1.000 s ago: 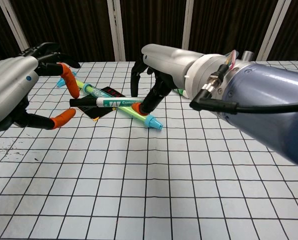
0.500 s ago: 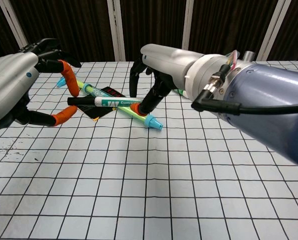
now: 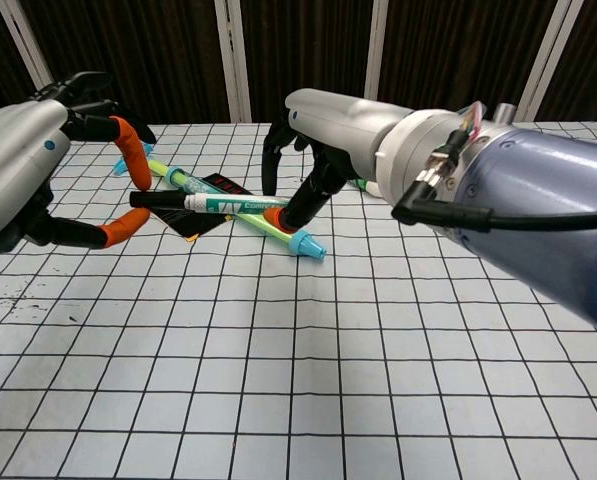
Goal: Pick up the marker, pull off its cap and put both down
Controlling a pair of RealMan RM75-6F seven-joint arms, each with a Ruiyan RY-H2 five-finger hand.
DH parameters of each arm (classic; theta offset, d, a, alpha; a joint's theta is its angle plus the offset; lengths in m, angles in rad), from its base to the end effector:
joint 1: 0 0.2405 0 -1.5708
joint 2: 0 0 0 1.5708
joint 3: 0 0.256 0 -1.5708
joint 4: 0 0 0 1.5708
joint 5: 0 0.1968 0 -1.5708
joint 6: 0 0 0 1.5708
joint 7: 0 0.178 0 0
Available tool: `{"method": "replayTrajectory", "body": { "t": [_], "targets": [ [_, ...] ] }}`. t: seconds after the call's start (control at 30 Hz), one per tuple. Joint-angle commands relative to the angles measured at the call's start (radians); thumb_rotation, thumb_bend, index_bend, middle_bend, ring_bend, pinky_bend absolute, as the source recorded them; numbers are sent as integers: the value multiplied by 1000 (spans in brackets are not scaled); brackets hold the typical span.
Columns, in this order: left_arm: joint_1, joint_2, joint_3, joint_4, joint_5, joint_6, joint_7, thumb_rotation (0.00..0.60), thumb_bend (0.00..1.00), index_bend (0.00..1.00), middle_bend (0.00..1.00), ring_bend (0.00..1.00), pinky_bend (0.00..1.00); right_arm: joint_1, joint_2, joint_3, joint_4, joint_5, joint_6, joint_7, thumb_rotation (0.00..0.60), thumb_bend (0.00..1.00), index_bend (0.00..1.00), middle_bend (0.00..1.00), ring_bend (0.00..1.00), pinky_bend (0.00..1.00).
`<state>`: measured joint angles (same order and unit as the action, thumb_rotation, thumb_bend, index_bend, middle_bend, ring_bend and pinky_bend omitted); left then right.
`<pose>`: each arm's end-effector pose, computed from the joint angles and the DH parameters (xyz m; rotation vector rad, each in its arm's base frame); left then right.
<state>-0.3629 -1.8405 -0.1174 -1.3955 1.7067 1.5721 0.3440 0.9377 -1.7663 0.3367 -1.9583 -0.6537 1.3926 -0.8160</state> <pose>-0.1260 0.2600 0.0001 -1.4769 -0.6587 -1.4232 0.0027 -0.3136 -0.0274 1.7471 -1.1726 1.0699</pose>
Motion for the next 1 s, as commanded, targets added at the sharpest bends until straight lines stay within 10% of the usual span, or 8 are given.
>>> {"method": "replayTrajectory", "body": {
  "t": [0.03,0.5,1.0],
  "targets": [
    [4,7,1,-9,1,8,-7,600,511,619,289,0,36,-3,4,-1,-2,-1,2,2,600,487,777,97,147,11],
    [96,117,50,1,-26,85,-100,600,507,621,280,0,35,-62,52,-54,58,-2,-29,66,600,487,777,97,147,11],
    [125,74,55,334,-159,-28,-530,600,484,522,212,0,35,-170,19,-169,349,-68,-182,278,600,487,729,97,142,11]
  ]
}}
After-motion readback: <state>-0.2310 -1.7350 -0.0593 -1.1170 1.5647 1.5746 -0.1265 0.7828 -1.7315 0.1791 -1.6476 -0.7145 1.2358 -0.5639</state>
